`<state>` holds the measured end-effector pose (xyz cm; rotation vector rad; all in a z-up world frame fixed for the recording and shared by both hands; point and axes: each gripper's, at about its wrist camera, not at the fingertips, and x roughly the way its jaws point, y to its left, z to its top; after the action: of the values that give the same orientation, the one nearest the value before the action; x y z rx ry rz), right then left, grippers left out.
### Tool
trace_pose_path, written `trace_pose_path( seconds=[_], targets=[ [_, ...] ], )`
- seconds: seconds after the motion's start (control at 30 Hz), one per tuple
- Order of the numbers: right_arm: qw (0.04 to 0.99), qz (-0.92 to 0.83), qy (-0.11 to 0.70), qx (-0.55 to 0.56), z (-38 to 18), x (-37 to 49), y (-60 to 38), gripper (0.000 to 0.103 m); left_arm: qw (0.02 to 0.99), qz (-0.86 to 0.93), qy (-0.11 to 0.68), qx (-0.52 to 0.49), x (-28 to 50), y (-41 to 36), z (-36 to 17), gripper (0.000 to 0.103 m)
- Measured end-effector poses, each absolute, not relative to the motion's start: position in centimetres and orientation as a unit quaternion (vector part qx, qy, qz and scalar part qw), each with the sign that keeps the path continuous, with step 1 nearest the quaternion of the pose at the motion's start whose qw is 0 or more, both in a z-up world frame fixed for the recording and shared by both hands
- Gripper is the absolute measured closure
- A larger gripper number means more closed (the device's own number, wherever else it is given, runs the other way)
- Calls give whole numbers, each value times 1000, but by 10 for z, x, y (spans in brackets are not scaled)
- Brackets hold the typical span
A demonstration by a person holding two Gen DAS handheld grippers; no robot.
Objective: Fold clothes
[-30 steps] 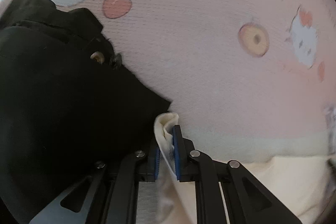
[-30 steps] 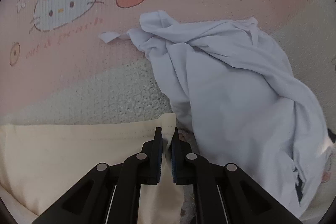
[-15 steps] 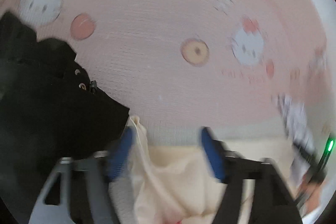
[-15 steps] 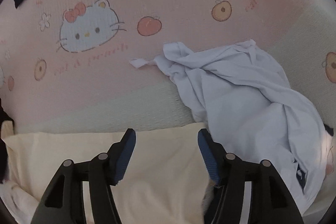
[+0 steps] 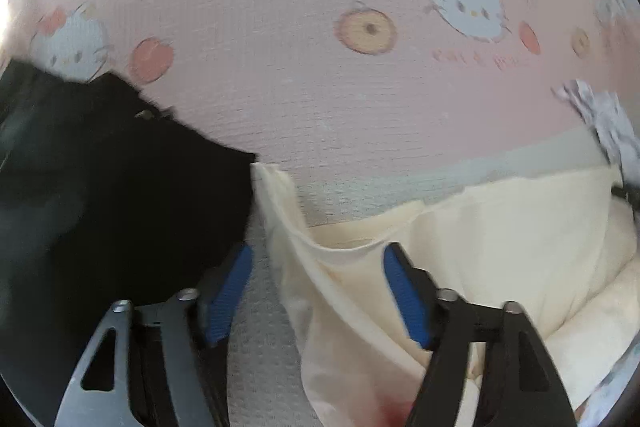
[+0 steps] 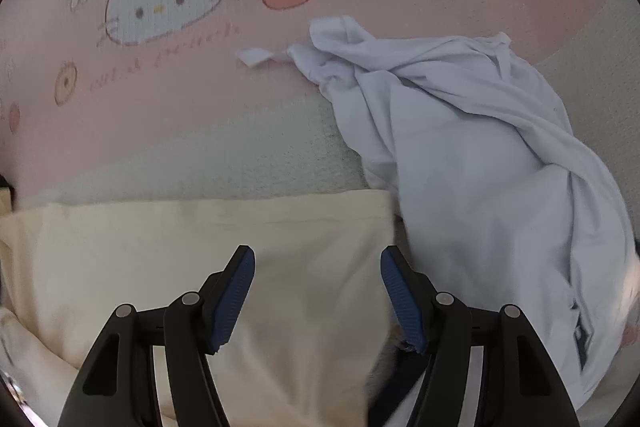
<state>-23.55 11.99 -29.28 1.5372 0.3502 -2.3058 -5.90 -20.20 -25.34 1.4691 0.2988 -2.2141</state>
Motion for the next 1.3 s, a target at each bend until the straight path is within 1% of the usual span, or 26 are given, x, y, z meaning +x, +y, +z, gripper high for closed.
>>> trace_pose_path(
  seconds=[0.03,0.07,0.1,0.13,0.17,0.2,0.23,0.27,0.3,0.33,0.37,0.47,0.57,0.67,0.73,0.77,0.83,0.87,0.9,0.93,0.97,1.0,1.03,1.1,1.2,1.3],
  targets=[
    [179,-812,128,540,-295,-236,120,38,229,-803,104,540,-60,-200,-257,67],
    [184,-810,130,542,-298,-237,121,38,228,-800,103,545,-62,-199,-261,72],
    [189,-806,131,545,-301,-238,120,38,229,-798,102,548,-62,-200,-262,75],
    [196,-802,132,548,-304,-238,120,38,232,-794,98,553,-58,-200,-263,84],
    [196,-803,137,546,-306,-238,118,38,233,-791,94,557,-57,-200,-264,87],
    [197,-804,142,542,-308,-237,117,41,233,-791,95,557,-59,-200,-266,88],
    [198,-807,144,538,-308,-237,115,46,233,-791,96,557,-62,-201,-268,89],
    [198,-809,145,534,-308,-236,113,59,234,-791,97,557,-65,-202,-270,90],
    [193,-813,147,530,-307,-236,113,79,241,-787,101,559,-68,-205,-273,90],
    [184,-815,149,528,-306,-235,112,89,248,-781,112,562,-72,-211,-276,90],
    [174,-817,150,528,-306,-236,112,93,252,-779,114,563,-80,-216,-277,90],
    [153,-821,159,526,-306,-238,111,94,271,-778,90,560,-95,-220,-281,90],
    [144,-821,185,520,-308,-239,103,94,275,-775,59,565,-104,-219,-288,90],
    [139,-820,180,525,-306,-242,101,94,273,-778,61,563,-104,-218,-287,90],
    [138,-820,169,529,-304,-243,101,94,258,-790,80,550,-101,-219,-278,90],
    [142,-821,161,529,-301,-243,103,92,247,-799,90,541,-98,-216,-269,90],
    [147,-824,140,529,-293,-242,107,73,214,-817,120,522,-94,-210,-250,89],
    [154,-829,121,525,-286,-240,111,54,200,-821,132,518,-93,-208,-243,85],
    [159,-835,107,516,-278,-236,112,40,187,-826,141,513,-92,-205,-235,83],
    [164,-840,95,508,-271,-231,113,37,175,-831,146,508,-91,-203,-227,73],
    [169,-844,85,502,-263,-226,113,34,168,-837,141,501,-90,-200,-220,56],
    [175,-847,76,497,-256,-221,112,33,162,-843,132,495,-88,-192,-211,46],
    [181,-846,71,496,-249,-216,110,33,157,-849,122,489,-83,-178,-201,32],
    [189,-846,76,493,-236,-206,106,32,140,-857,111,483,-75,-162,-187,30],
    [203,-846,97,483,-223,-182,101,32,116,-858,110,488,-71,-162,-186,30],
    [217,-844,119,476,-209,-157,95,31,108,-863,79,488,-56,-140,-173,30]
  ],
)
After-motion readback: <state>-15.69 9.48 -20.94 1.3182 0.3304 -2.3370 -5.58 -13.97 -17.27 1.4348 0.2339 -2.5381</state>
